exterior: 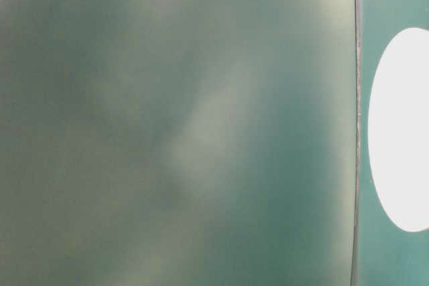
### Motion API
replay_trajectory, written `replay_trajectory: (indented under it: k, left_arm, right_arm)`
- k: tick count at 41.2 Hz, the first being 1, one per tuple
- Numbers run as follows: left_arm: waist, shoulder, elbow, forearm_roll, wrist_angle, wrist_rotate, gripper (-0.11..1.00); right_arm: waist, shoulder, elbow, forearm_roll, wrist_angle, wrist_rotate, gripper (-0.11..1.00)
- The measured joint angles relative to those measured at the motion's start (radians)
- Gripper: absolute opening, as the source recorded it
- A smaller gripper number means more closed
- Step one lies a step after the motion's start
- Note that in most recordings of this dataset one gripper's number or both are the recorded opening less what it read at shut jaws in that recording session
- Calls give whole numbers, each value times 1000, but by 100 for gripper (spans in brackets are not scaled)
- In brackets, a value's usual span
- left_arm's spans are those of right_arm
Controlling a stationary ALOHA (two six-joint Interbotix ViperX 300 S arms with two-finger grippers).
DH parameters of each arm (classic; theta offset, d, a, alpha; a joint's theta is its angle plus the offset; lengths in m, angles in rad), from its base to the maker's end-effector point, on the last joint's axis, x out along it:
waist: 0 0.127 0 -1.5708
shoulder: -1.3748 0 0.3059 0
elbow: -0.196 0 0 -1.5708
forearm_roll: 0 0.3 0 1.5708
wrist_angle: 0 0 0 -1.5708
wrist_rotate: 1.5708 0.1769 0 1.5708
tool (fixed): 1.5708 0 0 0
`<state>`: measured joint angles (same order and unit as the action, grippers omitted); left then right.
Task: Grip the spoon and scoop the red block from the bowl with right arm.
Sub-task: 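Lift the pink spoon from its rest and carry it over the white bowl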
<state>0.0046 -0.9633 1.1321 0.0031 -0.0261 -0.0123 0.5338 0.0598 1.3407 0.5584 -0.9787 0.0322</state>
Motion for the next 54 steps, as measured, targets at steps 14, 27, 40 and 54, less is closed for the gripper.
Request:
replay_trajectory:
  k: [14,27,40,54]
  left_arm:
    - [2,0,0,0,0,0,0]
    - [2,0,-3,0,0,0,0]
    - [2,-2,-5,0,0,0,0]
    - [2,0,-5,0,3,0,0]
  right_arm:
    - [2,-2,-2,0,-20,0,25]
    - [0,-110,-14,6,-6,-8,25]
    - [-89,-291,-52,8,167,-80,25]
    - [-282,-480,-164,8,491,-293,25]
